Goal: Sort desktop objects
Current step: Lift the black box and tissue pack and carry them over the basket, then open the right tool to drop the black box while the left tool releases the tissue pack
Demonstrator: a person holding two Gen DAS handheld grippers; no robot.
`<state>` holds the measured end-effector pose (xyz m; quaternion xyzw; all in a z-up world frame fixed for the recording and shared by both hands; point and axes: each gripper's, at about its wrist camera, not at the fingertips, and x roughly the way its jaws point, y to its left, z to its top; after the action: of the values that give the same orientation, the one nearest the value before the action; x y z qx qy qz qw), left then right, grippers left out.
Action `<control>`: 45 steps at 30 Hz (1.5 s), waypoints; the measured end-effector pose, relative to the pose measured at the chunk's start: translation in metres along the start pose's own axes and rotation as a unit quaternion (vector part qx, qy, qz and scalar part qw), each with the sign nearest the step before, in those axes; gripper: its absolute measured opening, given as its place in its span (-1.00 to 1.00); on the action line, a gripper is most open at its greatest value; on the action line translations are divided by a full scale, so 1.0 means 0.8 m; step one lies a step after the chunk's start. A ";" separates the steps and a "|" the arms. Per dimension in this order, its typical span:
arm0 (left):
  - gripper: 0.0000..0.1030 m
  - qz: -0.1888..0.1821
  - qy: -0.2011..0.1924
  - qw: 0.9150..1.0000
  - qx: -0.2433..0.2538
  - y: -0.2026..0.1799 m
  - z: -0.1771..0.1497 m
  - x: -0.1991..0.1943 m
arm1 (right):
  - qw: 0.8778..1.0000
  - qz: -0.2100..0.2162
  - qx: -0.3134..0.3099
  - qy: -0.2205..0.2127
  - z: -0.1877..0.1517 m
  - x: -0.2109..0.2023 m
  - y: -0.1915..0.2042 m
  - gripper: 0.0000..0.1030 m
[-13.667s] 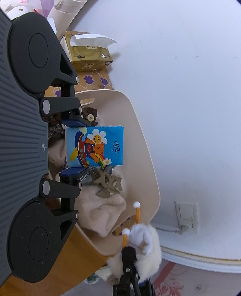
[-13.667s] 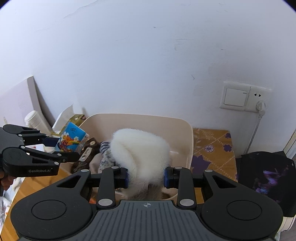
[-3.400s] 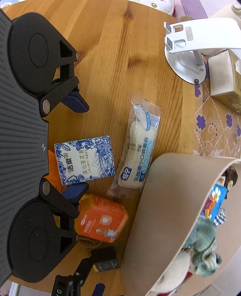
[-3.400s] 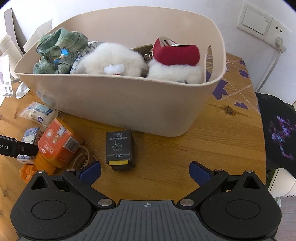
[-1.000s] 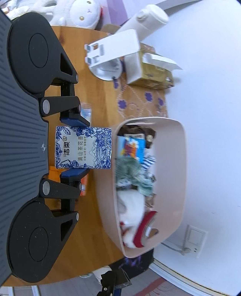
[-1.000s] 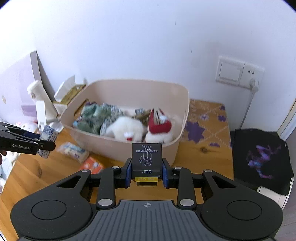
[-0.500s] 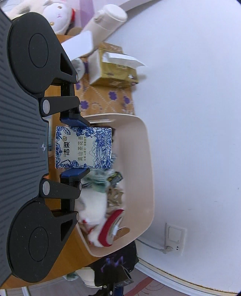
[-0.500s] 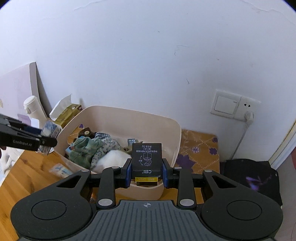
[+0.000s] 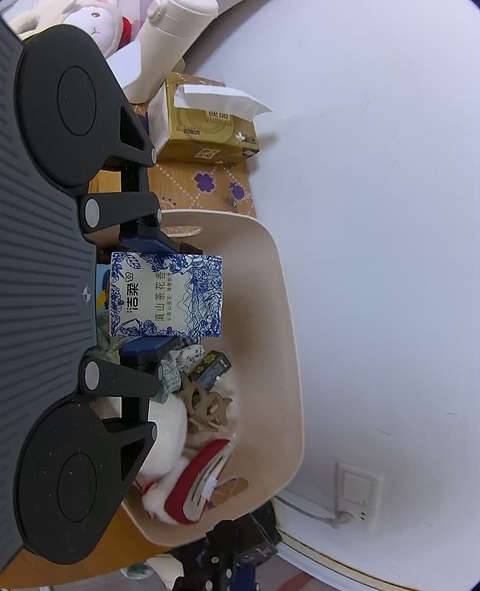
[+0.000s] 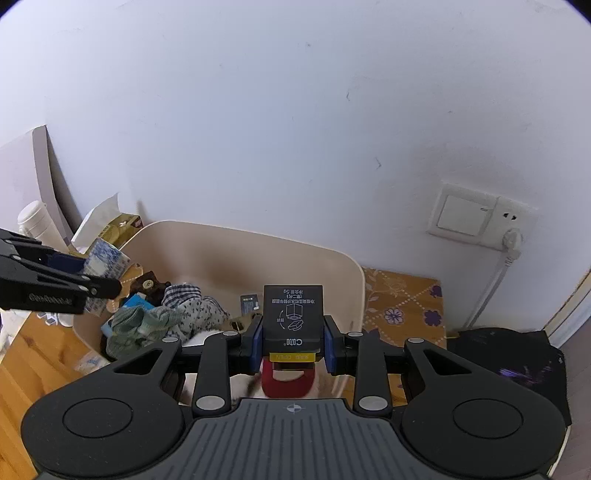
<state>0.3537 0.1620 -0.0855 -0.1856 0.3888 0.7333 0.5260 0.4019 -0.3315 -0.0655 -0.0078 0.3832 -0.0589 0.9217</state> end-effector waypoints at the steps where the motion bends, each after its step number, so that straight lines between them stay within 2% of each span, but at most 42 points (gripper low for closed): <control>1: -0.10 0.001 0.004 1.000 0.001 0.000 0.001 0.005 | 1.000 0.001 0.002 0.002 0.001 0.005 0.001 -0.43; 10: -0.10 0.021 0.035 0.999 0.000 -0.001 -0.001 0.049 | 1.000 0.008 0.001 0.023 0.008 0.049 0.013 -0.43; 15: -0.10 0.012 0.052 0.999 0.009 -0.001 -0.006 0.062 | 0.999 0.013 -0.007 0.045 0.007 0.074 0.021 -0.43; 21: -0.08 0.002 0.055 0.998 0.006 0.002 -0.008 0.065 | 0.998 0.012 -0.014 0.062 0.001 0.087 0.026 -0.43; 22: -0.07 0.000 0.053 0.999 0.007 0.002 -0.008 0.064 | 0.998 0.011 -0.017 0.062 0.000 0.088 0.028 -0.21; 23: -0.01 0.000 0.052 0.999 0.008 0.002 -0.008 0.063 | 0.998 0.010 -0.019 0.061 0.000 0.088 0.029 -0.19; 27: 0.25 0.015 0.038 0.999 0.009 0.002 -0.007 0.055 | 0.998 0.015 -0.017 0.057 -0.003 0.085 0.031 0.16; 29: 0.27 0.015 0.033 0.999 0.004 0.004 -0.007 0.051 | 0.998 0.014 -0.015 0.053 -0.002 0.080 0.031 0.34; 31: 0.30 0.017 0.027 0.999 0.003 0.005 -0.007 0.046 | 0.999 0.019 -0.007 0.046 -0.002 0.073 0.029 0.76; 33: 0.36 0.023 0.020 1.000 0.003 0.007 -0.008 0.040 | 0.999 0.017 0.003 0.040 -0.001 0.068 0.028 0.93; 38: 0.39 0.026 0.006 1.000 -0.003 0.012 -0.015 0.022 | 1.000 0.011 0.001 0.025 -0.002 0.050 0.030 1.00; 45: 0.39 0.023 -0.005 1.000 -0.013 0.013 -0.037 -0.009 | 1.000 0.014 0.005 0.009 -0.013 0.025 0.032 1.00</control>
<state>0.3432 0.1332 -0.0951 -0.1797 0.3811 0.7511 0.5083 0.4113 -0.3081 -0.0881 0.0023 0.3911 -0.0481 0.9191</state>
